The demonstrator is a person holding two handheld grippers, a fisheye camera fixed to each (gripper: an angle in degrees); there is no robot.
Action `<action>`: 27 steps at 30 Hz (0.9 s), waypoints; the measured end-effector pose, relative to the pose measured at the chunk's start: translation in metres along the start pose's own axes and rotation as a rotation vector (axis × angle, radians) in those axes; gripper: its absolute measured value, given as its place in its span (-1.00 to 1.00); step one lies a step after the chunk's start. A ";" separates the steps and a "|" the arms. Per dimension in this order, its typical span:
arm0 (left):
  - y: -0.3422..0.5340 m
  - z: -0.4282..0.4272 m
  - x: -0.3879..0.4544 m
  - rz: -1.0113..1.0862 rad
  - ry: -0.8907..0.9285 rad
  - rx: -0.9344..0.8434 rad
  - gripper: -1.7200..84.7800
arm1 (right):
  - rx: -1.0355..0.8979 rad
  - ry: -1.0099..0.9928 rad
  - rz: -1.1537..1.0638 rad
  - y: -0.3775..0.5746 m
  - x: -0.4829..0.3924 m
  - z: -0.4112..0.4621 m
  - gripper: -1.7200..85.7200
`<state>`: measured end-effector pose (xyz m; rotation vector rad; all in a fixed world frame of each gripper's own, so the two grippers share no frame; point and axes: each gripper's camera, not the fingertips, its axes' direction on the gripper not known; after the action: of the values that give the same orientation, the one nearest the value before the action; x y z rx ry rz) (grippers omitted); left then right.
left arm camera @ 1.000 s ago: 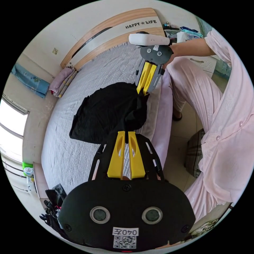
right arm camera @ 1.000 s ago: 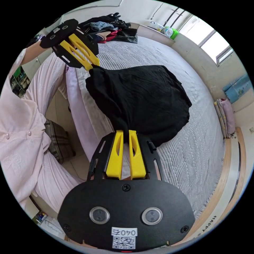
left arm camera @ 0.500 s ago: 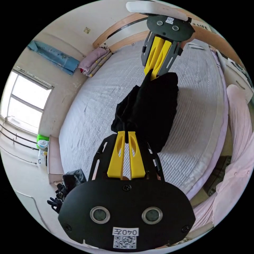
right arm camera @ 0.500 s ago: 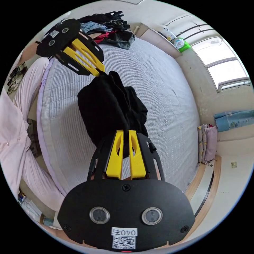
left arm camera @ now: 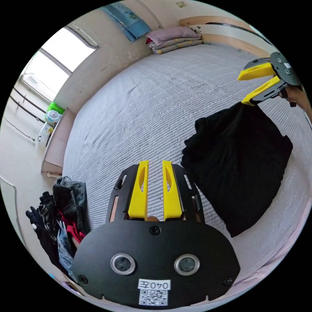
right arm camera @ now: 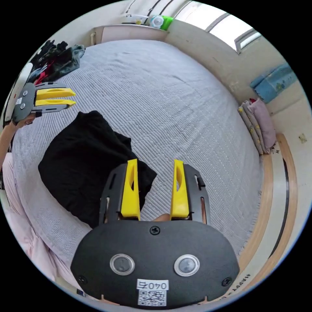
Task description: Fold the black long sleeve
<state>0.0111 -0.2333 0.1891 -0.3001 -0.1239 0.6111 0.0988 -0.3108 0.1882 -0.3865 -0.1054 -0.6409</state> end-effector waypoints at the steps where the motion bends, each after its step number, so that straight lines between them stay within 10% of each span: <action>1: 0.002 -0.006 -0.001 0.006 -0.027 0.024 -0.95 | 0.076 0.004 0.026 0.013 0.004 -0.013 -0.86; 8: -0.011 -0.038 0.068 0.256 0.115 0.185 -0.98 | 0.097 -0.149 -0.041 0.017 -0.013 0.002 -0.98; 27: -0.048 0.030 -0.003 0.010 0.281 0.112 -0.98 | 0.136 -0.155 0.021 -0.011 0.042 0.030 -0.98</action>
<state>0.0284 -0.2650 0.2329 -0.2749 0.1819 0.5774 0.1267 -0.3304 0.2286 -0.3056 -0.2907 -0.5790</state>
